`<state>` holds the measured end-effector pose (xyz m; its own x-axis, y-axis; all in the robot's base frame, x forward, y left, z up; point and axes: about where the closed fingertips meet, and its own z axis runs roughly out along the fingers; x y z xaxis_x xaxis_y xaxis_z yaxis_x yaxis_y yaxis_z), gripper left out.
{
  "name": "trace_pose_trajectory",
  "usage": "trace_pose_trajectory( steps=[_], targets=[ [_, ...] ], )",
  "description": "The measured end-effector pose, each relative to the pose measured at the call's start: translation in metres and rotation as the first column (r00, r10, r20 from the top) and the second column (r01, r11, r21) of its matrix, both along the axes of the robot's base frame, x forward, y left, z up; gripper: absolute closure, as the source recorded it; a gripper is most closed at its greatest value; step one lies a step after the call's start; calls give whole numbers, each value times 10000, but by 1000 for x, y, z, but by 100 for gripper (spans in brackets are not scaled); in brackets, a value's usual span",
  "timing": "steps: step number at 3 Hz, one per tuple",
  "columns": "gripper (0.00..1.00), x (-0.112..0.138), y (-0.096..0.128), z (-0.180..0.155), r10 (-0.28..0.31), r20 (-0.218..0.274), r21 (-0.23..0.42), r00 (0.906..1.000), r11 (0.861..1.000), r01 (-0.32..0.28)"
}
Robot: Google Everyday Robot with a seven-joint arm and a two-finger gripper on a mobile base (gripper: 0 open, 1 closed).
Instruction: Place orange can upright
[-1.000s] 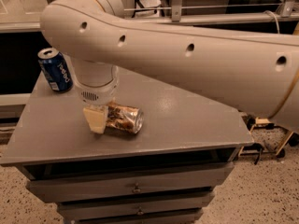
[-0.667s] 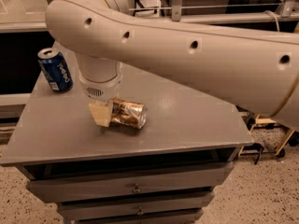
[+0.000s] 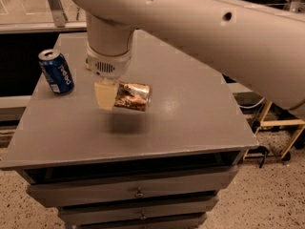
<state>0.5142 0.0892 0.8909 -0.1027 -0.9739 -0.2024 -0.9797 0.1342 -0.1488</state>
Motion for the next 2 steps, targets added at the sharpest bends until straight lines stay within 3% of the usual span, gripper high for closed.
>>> trace_pose_trajectory(
  steps=[1, 2],
  targets=[
    [100, 8, 3, 35, 984, -11, 1557, 9951, 9830, -970],
    [100, 20, 0, 52, 1777, 159, 3583, 9840, 9177, -1715]
  ],
)
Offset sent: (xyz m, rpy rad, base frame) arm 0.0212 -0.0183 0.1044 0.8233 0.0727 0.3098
